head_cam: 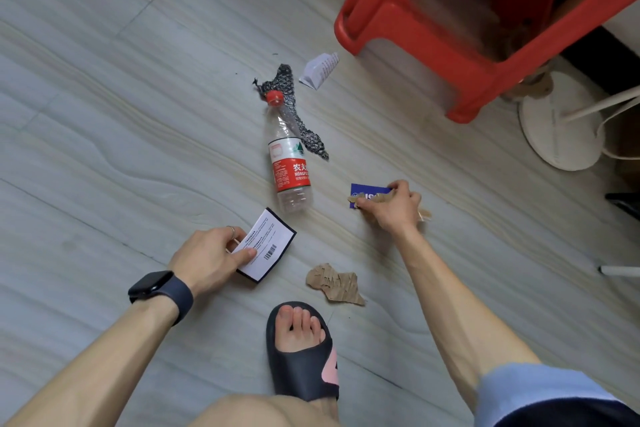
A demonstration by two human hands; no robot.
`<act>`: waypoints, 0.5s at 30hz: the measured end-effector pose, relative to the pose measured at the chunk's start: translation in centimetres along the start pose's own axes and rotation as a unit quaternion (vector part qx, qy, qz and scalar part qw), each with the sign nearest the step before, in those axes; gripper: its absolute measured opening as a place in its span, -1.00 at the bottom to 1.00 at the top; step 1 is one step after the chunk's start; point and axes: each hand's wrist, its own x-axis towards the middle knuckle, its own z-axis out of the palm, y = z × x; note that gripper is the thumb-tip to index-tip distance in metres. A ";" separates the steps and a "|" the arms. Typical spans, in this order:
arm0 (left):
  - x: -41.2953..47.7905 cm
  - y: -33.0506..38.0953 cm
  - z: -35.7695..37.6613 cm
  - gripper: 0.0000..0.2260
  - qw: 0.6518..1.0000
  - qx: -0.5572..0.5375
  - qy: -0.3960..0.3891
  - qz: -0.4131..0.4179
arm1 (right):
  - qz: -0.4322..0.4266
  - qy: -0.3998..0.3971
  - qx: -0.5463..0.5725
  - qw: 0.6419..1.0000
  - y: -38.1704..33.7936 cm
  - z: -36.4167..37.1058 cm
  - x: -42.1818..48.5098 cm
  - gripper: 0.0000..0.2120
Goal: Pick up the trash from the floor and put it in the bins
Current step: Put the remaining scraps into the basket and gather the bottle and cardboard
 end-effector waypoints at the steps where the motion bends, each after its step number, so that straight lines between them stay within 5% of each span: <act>1: -0.2 -0.3 0.0 -0.80 1.000 0.000 0.000 -0.003 | 0.002 -0.002 0.004 1.000 -0.3 0.0 -0.2 -0.34; 8: -1.4 -2.1 -1.7 -0.82 0.999 -0.030 0.030 -0.030 | -0.012 0.024 0.168 0.985 -1.2 -1.0 -1.3 -0.70; 15: -3.4 -4.9 -8.7 -0.82 0.992 -0.034 0.109 -0.055 | -0.138 0.001 0.361 0.922 -13.9 -2.6 -7.0 -0.77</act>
